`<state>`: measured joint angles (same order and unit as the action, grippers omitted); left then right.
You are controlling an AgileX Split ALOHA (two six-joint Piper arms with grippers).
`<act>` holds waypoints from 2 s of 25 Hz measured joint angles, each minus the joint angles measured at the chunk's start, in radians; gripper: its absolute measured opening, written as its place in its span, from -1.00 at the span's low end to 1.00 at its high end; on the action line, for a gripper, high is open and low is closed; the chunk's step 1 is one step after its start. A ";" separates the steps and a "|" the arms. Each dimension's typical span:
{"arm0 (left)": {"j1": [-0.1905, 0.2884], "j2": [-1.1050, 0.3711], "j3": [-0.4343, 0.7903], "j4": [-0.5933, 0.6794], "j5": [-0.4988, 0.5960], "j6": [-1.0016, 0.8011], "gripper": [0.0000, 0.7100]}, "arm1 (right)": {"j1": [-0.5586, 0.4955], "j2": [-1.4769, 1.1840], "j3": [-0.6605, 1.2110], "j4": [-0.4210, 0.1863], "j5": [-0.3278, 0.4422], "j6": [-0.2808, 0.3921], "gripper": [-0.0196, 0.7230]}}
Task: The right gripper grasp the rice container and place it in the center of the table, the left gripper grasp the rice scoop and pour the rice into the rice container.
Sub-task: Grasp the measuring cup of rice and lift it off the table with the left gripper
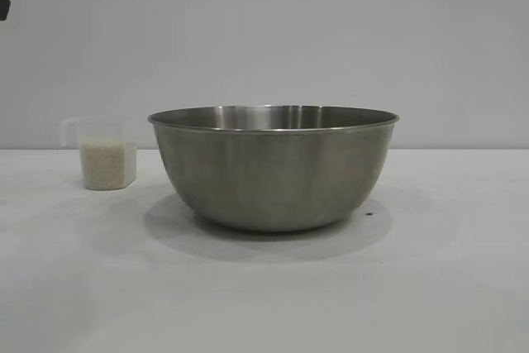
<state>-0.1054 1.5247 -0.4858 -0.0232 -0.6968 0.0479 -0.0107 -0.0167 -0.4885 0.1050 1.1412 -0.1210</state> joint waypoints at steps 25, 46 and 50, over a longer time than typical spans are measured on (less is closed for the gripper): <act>0.000 0.407 0.002 0.065 -0.430 -0.075 0.47 | 0.000 0.000 0.000 0.000 0.000 0.000 0.33; 0.000 0.530 -0.053 -0.012 -0.440 -0.078 0.47 | 0.000 0.000 0.000 0.000 0.000 0.000 0.33; 0.000 0.559 -0.088 -0.012 -0.441 -0.098 0.47 | 0.000 0.000 0.000 0.000 0.000 0.000 0.33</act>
<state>-0.1054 2.0836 -0.5738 -0.0347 -1.1379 -0.0500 -0.0107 -0.0167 -0.4885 0.1050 1.1412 -0.1210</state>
